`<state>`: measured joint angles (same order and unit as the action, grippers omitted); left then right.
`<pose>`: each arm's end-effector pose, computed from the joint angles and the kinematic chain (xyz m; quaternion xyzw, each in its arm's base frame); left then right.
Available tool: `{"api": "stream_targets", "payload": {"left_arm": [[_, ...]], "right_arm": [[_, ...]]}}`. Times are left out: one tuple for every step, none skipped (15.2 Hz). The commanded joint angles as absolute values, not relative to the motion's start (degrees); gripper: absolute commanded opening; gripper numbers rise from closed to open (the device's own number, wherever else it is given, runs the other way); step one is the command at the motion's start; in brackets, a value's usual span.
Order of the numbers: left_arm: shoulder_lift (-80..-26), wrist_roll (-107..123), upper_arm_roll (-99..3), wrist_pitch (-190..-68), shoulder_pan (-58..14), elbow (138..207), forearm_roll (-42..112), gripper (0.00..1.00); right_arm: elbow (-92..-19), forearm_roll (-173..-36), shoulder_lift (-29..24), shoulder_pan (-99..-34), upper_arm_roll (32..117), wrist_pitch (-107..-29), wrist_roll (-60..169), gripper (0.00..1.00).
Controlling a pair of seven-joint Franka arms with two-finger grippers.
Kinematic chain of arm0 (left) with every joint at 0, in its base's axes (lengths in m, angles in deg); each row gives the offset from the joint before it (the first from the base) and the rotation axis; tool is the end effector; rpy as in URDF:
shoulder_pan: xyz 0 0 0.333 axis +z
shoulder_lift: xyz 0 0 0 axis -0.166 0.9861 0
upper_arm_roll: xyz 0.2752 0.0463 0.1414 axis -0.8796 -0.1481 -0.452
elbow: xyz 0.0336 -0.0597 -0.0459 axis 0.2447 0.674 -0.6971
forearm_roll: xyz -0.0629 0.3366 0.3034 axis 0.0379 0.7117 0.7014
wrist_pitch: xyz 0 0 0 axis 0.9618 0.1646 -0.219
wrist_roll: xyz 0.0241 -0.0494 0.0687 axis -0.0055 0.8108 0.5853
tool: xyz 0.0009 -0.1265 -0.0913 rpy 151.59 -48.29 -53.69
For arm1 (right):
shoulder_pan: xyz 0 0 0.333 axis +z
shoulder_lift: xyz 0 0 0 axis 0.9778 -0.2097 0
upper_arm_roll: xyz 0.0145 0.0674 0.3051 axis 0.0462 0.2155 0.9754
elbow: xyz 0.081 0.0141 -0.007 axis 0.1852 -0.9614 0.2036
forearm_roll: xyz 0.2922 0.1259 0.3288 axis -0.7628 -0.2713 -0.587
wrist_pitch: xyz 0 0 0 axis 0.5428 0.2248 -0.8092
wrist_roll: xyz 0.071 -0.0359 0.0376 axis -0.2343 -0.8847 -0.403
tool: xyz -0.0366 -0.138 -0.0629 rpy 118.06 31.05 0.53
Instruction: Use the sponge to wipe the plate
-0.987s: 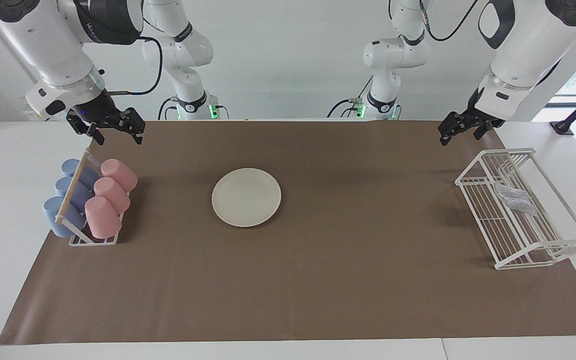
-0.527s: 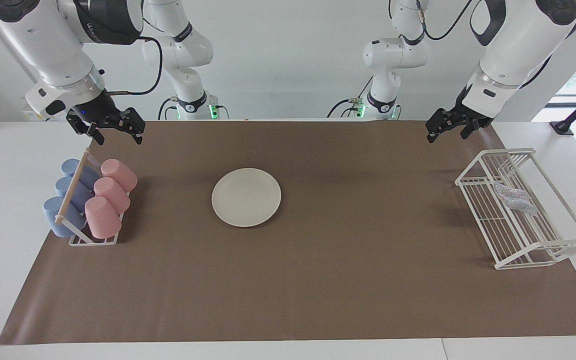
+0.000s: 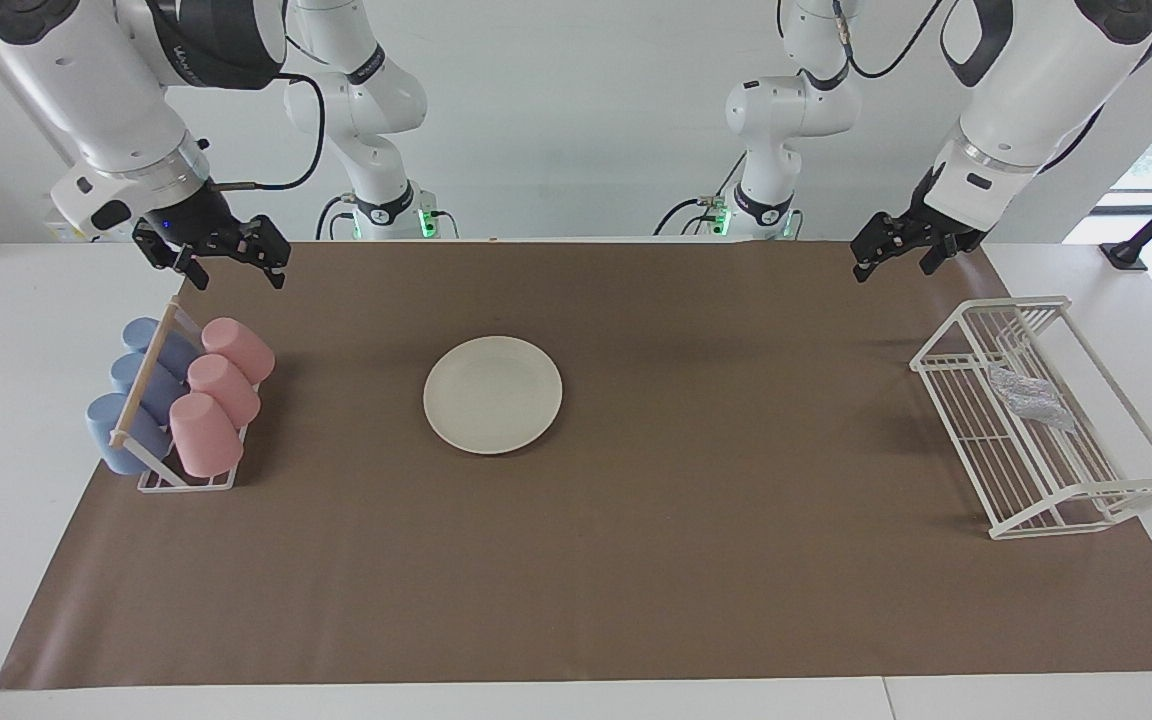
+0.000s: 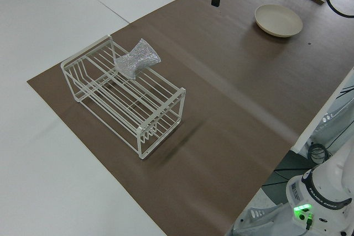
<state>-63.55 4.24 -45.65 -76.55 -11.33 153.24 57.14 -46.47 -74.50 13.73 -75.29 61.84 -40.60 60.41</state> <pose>0.5999 -0.0877 0.5675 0.9984 0.0342 -0.0410 0.0187 0.6075 -0.0306 0.5386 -0.9993 0.0116 0.0350 0.0092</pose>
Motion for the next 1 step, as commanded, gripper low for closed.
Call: {"api": "stream_targets", "payload": {"left_arm": [[-65.24, 3.67, -46.12, -76.5, -11.23, 155.08, 56.3, 1.0]], "right_arm": [[-46.88, -74.25, 14.23, -75.7, 62.05, -40.06, 59.16, 1.0]]}}
